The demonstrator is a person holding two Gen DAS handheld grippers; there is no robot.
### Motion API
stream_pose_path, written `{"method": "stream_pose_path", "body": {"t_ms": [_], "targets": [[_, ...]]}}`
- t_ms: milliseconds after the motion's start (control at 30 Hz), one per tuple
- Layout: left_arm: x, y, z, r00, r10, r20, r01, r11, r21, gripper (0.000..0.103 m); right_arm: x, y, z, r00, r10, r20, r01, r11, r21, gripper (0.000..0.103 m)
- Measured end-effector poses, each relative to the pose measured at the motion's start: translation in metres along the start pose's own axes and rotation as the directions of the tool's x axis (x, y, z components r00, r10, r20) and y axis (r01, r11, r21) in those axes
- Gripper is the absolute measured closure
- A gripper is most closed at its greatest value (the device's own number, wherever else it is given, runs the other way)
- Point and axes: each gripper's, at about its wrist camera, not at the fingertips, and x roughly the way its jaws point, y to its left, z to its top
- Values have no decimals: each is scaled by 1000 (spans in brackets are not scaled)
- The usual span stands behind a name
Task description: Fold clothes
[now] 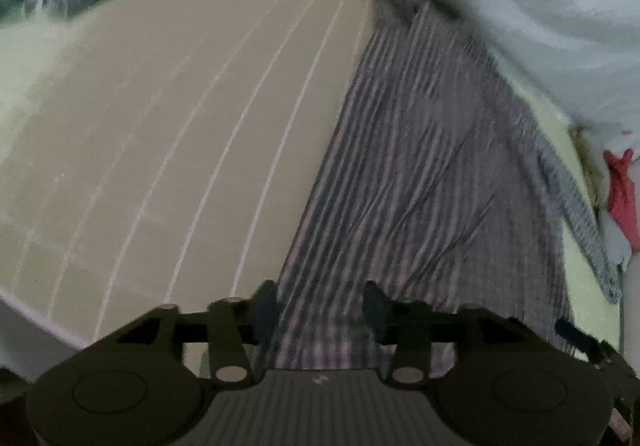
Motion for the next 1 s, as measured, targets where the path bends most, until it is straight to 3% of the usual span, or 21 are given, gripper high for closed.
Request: {"method": "stream_pose_path", "body": {"t_ms": [67,200,300,467,667,867,1000], "targets": [[-7,-13,5,999,4,53,-5,1000,18,37,3,-12,3,1000,9,4,-9,999,34,0],[-20,-40,14,987,-1,158,-7,999,52,12,11,-42,8,1000,9,-6,-9,994,106,0],[-22,-68,12,976,-20,217,-1,996,93,3,18,-67,9,1000,3,-18,0,990,141,0],[-17,-113,15,954,50,296,-110,976,190,1,29,-113,11,1000,3,-18,2,966,260,0],[-10,-141,35,940,25,341,-111,966,235,0,50,-172,26,999,-42,-21,47,891,451,0],[10,-162,69,921,37,387,-140,960,241,0,71,-234,41,981,-194,6,156,809,567,0],[40,-169,98,931,82,354,-164,965,205,0,84,-271,51,955,-297,9,230,758,611,0]]}}
